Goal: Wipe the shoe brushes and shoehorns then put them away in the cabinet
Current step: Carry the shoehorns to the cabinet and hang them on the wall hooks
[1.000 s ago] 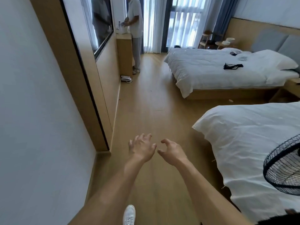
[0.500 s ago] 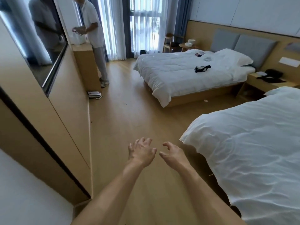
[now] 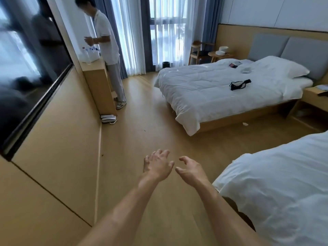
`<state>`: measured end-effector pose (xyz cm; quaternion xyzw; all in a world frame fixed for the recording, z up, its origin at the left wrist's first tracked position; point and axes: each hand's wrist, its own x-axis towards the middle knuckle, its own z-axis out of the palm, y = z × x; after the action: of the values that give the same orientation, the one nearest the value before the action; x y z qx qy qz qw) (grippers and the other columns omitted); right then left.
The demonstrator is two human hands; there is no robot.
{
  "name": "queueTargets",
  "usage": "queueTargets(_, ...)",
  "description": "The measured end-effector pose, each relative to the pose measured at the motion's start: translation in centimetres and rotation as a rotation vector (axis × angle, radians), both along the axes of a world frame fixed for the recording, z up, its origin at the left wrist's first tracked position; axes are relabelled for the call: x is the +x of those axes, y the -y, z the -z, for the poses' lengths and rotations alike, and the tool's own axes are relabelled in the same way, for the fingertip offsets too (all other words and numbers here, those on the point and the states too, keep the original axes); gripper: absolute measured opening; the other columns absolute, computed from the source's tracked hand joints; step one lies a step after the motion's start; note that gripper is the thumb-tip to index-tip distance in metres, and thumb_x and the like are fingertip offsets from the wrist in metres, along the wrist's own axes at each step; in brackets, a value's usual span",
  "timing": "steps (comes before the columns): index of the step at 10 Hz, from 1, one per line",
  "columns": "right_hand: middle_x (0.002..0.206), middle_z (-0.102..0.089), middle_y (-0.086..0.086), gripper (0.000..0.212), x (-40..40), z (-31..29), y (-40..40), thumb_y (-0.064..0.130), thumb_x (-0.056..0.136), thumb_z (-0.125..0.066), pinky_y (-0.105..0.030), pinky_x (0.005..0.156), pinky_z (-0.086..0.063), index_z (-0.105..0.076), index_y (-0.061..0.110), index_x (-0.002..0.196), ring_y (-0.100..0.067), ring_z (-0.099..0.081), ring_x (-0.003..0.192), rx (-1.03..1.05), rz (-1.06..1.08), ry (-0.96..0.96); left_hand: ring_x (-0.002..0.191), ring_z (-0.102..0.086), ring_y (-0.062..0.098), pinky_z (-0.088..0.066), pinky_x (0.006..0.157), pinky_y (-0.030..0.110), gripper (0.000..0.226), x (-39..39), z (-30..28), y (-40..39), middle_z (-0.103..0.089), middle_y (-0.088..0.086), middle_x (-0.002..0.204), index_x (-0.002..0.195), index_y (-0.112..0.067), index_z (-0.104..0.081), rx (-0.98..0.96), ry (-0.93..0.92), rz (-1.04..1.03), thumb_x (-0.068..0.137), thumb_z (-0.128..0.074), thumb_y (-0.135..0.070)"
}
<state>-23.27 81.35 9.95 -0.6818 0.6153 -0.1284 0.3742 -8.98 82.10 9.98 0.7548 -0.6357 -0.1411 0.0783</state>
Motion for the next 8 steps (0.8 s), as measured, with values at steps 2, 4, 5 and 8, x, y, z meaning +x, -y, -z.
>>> queueTargets(2,0.144,-0.053,-0.003,0.052,-1.0,-0.7,13.0,0.037,0.094,-0.061,-0.035,0.108,-0.044,-0.049,0.025,0.143,-0.021,-0.051,0.131,-0.030,-0.008,-0.046,0.132,-0.043,0.021,-0.031,0.109,0.043,0.050,-0.8,-0.3,13.0,-0.047,-0.002,0.143,0.139,-0.030,-0.044,-0.017,-0.013,0.009,0.094,-0.048,-0.049)
queueTargets(4,0.142,-0.054,-0.003,0.053,-4.5,0.3,23.6,0.037,0.093,-0.062,-0.036,0.107,-0.045,-0.048,0.027,0.143,-0.022,-0.053,0.129,-0.026,0.091,-0.073,0.131,-0.045,0.021,-0.031,0.107,0.043,0.048,-4.1,0.4,25.5,-0.049,-0.002,0.141,0.137,-0.030,-0.047,-0.012,-0.021,0.128,0.093,-0.049,-0.048)
queueTargets(5,0.141,-0.054,-0.004,0.054,-6.8,0.9,29.1,0.038,0.093,-0.062,-0.036,0.107,-0.044,-0.047,0.027,0.144,-0.022,-0.053,0.129,-0.035,0.170,-0.112,0.133,-0.042,0.021,-0.030,0.110,0.043,0.047,-6.5,1.0,32.4,-0.049,-0.002,0.142,0.137,-0.030,-0.048,-0.019,-0.046,0.219,0.093,-0.049,-0.047)
queueTargets(8,0.145,-0.049,-0.007,0.054,-12.9,0.0,46.6,0.035,0.096,-0.060,-0.034,0.105,-0.042,-0.045,0.023,0.146,-0.022,-0.052,0.129,-0.032,0.453,-0.152,0.137,-0.037,0.025,-0.021,0.117,0.046,0.048,-13.4,-0.3,54.0,-0.045,0.001,0.146,0.144,-0.030,-0.042,-0.020,-0.112,0.563,0.097,-0.048,-0.041)
